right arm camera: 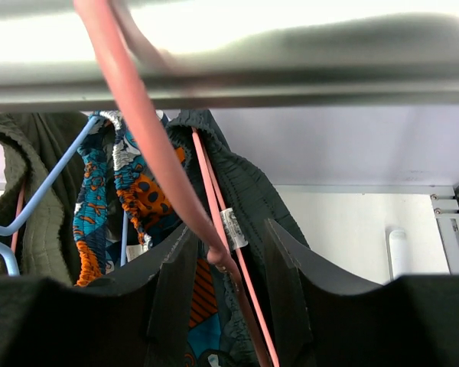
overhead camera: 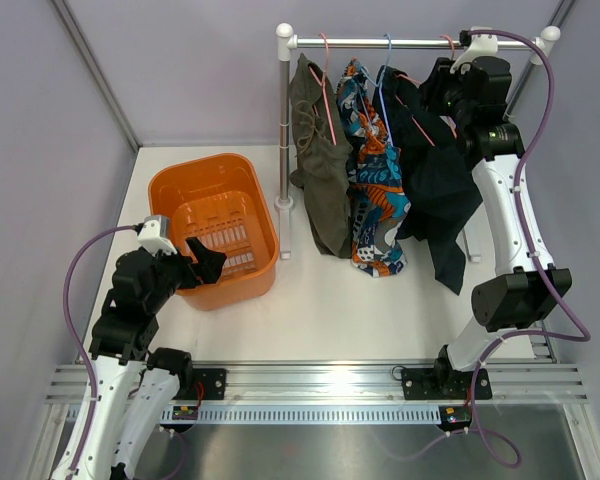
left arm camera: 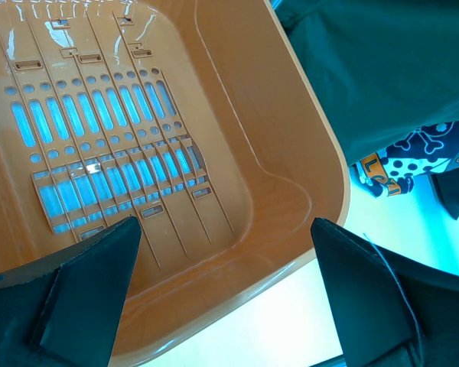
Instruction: Remove the shorts from the hanger
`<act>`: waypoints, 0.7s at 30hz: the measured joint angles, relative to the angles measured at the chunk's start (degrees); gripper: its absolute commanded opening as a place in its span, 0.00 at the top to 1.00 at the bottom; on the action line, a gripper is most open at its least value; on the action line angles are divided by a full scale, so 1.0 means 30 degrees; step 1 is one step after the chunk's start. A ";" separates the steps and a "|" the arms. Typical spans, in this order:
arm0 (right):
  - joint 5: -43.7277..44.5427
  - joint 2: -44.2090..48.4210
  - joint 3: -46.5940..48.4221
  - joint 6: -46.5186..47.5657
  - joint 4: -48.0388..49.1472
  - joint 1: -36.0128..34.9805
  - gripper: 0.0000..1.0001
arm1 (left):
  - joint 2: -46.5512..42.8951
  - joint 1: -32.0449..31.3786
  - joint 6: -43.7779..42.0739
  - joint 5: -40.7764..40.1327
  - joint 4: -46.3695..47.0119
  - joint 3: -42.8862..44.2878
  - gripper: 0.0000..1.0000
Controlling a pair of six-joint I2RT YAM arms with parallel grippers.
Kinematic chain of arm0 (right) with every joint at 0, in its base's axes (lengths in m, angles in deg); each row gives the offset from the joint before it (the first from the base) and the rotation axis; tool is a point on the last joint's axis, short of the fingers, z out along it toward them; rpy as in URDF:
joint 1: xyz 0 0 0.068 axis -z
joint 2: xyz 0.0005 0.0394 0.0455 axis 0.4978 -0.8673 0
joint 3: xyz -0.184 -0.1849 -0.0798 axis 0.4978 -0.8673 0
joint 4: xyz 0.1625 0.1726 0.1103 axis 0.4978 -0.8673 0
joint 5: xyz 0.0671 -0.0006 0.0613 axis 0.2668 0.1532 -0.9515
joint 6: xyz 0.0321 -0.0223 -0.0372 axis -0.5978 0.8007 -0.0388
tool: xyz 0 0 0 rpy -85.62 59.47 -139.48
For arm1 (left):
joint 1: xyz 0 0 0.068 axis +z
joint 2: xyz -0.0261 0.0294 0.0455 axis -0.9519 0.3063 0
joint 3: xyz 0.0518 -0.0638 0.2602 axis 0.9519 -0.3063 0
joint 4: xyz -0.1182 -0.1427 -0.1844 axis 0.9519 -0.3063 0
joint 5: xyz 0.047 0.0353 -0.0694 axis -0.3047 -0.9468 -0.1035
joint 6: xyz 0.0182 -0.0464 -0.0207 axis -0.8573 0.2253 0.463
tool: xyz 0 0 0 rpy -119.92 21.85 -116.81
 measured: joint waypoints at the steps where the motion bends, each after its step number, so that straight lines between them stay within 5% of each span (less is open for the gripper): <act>1: 0.0000 0.0000 0.0000 0.0000 0.0044 0.0000 0.53 | 0.0000 -0.0007 0.0000 0.0000 0.0000 0.0000 0.01; 8: 0.0000 0.0000 0.0000 0.0029 0.0095 0.0000 0.66 | 0.0000 -0.0022 0.0000 0.0000 0.0000 0.0000 0.01; 9: 0.0000 0.0000 0.0000 0.0036 0.0095 0.0000 0.71 | 0.0000 -0.0029 0.0000 -0.0007 0.0000 0.0000 0.01; 11: -0.0015 0.0000 0.0000 0.0182 0.0102 0.0000 0.97 | 0.0007 -0.0036 0.0000 0.0000 0.0000 0.0000 0.01; 12: -0.0015 0.0000 0.0000 0.0197 0.0131 0.0000 1.00 | 0.0007 -0.0036 0.0000 0.0000 0.0000 0.0000 0.01; 21: 0.0357 0.0299 0.0015 0.0036 -0.0291 0.0000 1.00 | 0.0044 -0.0036 0.0000 0.0000 0.0000 0.0000 0.01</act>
